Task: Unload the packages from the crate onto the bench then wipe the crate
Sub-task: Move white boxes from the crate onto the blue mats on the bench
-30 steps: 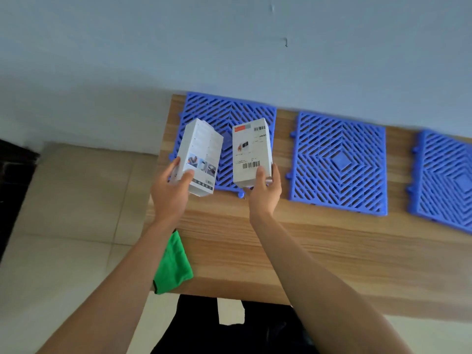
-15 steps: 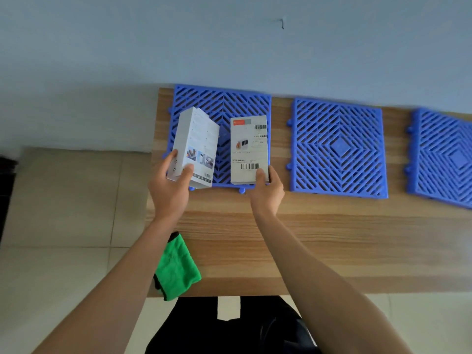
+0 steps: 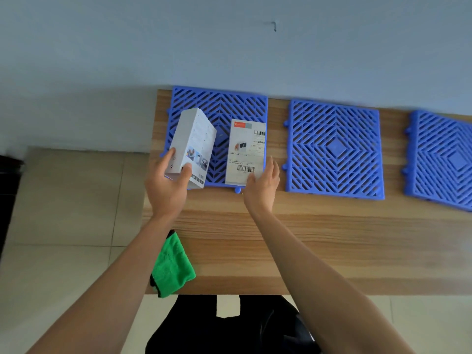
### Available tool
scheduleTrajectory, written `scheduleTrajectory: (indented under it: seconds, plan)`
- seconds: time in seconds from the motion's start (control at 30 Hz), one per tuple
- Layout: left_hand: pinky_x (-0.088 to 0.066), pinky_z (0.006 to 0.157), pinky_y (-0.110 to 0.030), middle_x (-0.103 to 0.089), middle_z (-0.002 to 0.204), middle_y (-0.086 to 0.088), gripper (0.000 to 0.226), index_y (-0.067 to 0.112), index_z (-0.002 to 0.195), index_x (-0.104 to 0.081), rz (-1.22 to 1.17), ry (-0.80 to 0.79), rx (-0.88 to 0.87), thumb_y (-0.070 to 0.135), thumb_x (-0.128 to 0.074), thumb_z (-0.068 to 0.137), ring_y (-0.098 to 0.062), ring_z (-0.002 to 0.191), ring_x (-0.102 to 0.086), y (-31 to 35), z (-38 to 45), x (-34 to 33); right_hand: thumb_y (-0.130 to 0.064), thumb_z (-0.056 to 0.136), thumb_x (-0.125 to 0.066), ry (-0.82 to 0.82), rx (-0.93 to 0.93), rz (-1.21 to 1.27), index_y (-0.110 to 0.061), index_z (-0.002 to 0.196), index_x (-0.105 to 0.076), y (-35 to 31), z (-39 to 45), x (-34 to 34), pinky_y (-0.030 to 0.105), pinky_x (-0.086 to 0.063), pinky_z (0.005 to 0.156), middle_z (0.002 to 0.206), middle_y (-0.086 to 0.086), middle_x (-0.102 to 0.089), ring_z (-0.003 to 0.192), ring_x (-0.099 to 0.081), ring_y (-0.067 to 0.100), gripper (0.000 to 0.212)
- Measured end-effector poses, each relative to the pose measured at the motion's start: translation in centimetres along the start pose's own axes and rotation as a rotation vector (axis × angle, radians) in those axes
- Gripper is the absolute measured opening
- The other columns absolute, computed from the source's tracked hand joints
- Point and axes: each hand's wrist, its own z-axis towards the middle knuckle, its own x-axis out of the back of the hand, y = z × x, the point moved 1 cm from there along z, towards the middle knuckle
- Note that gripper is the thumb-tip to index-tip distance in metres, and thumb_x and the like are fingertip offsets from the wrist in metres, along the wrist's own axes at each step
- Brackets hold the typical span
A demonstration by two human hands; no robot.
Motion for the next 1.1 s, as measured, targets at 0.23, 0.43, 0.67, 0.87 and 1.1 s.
scheduleTrajectory:
  seconds: [0.23,0.43,0.67,0.87,1.1]
  plan:
    - [-0.052,0.084,-0.035,-0.062,0.122,-0.014,0.05,0.013,0.13,-0.068,0.328,-0.005,-0.467,0.014,-0.079,0.081,-0.025,0.106,-0.061,0.3,-0.1,-0.7,-0.007,0.097,-0.054,-0.172,0.363,-0.428,-0.017,0.157,-0.031,0.0,-1.5,-0.2,0.045,-0.016,0.124,0.17,0.007,-0.007,0.154,-0.006,0.028,0.065]
    - [-0.049,0.087,-0.055,-0.058,0.128,-0.012,0.07,0.021,0.136,-0.051,0.482,-0.141,-0.577,0.009,-0.081,0.075,-0.038,0.114,-0.056,0.1,-2.0,-2.9,-0.009,0.095,-0.053,-0.183,0.389,-0.502,-0.018,0.159,-0.026,1.8,-2.1,-0.5,0.047,-0.014,0.125,0.169,0.01,-0.01,0.156,-0.002,0.028,0.069]
    - [-0.041,0.102,-0.047,-0.054,0.143,-0.006,0.068,0.012,0.136,-0.051,0.531,-0.189,-0.623,0.016,-0.084,0.076,-0.027,0.136,-0.046,-1.1,-4.0,-3.9,-0.007,0.094,-0.052,-0.229,0.403,-0.581,-0.024,0.159,-0.018,2.7,-1.8,-0.5,0.054,-0.012,0.125,0.17,0.005,0.004,0.156,0.01,0.021,0.075]
    - [-0.038,0.105,-0.049,-0.038,0.16,-0.004,0.071,0.017,0.147,-0.044,0.599,-0.274,-0.589,0.008,-0.073,0.082,-0.027,0.145,-0.038,-2.3,-4.7,-4.4,-0.008,0.094,-0.05,-0.288,0.4,-0.632,-0.022,0.161,-0.004,3.1,-2.0,-0.4,0.055,-0.008,0.126,0.169,0.005,0.017,0.155,0.021,0.022,0.082]
    - [-0.032,0.099,-0.049,-0.022,0.168,-0.001,0.091,0.02,0.158,-0.03,0.725,-0.326,-0.51,0.002,-0.071,0.078,-0.028,0.148,-0.03,-1.2,-4.7,-6.5,-0.01,0.094,-0.051,-0.334,0.428,-0.731,-0.024,0.161,0.009,3.6,-1.7,0.3,0.058,-0.007,0.125,0.166,0.005,0.026,0.153,0.027,0.023,0.091]
